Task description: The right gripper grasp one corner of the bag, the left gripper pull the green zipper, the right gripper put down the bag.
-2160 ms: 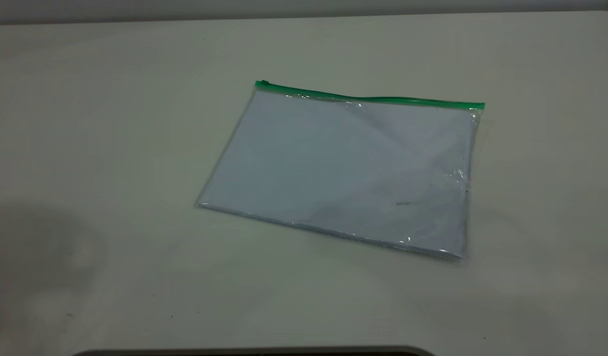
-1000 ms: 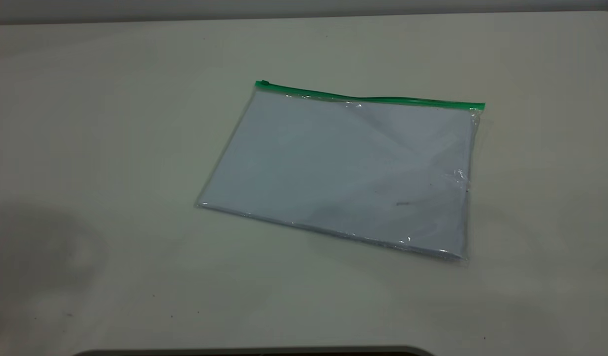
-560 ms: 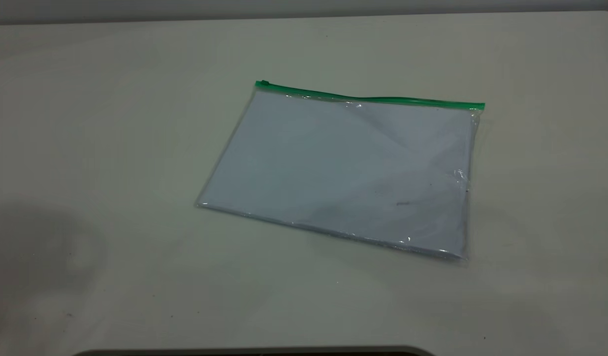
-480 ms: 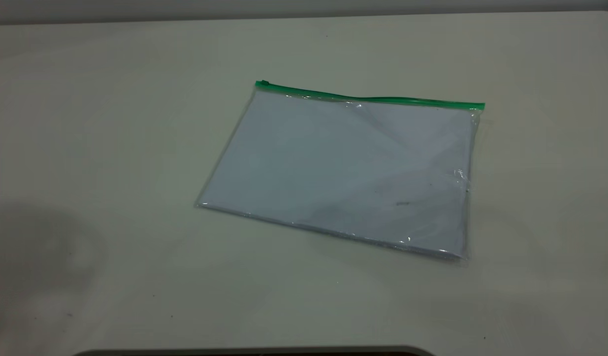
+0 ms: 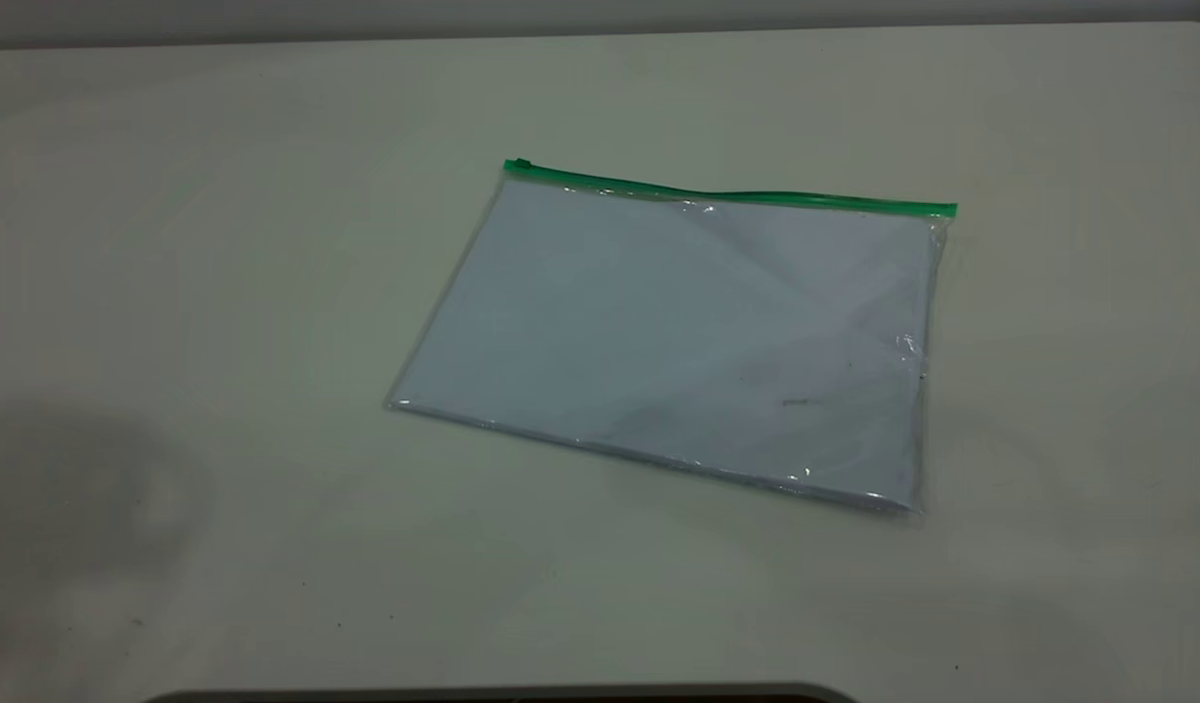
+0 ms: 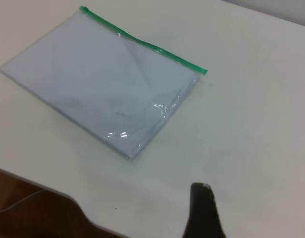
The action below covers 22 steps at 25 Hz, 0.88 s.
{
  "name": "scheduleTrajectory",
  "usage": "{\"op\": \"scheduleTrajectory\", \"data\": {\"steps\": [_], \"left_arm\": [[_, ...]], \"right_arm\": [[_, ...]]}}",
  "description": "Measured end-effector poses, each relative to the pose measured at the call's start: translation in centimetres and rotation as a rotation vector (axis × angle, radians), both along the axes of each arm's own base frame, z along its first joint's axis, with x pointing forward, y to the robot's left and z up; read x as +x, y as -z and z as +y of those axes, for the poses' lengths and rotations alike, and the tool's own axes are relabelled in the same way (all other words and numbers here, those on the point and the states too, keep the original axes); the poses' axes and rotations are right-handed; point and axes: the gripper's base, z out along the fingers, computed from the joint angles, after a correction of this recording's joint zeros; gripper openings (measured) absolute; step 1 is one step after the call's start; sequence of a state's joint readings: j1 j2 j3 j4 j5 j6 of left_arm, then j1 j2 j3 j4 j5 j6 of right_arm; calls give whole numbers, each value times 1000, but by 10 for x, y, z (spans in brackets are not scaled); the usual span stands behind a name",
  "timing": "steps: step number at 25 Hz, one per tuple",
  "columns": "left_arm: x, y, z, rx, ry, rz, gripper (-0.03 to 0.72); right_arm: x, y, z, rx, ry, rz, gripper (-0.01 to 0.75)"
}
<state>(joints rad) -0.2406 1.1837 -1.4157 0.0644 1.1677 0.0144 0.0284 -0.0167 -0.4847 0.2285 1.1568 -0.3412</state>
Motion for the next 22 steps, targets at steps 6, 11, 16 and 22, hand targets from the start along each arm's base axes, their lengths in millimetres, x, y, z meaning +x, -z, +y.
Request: {"op": "scheduleTrajectory", "data": {"steps": [6,11,16,22], "left_arm": [[0,0,0,0,0,0,523],[0,0,0,0,0,0,523],[0,0,0,0,0,0,523],[0,0,0,0,0,0,523]], "right_arm": [[0,0,0,0,5,1,574],[1,0,-6,13,87,3,574],[3,1,-17,37,241,11,574],[3,0,-25,69,364,9,574]]}}
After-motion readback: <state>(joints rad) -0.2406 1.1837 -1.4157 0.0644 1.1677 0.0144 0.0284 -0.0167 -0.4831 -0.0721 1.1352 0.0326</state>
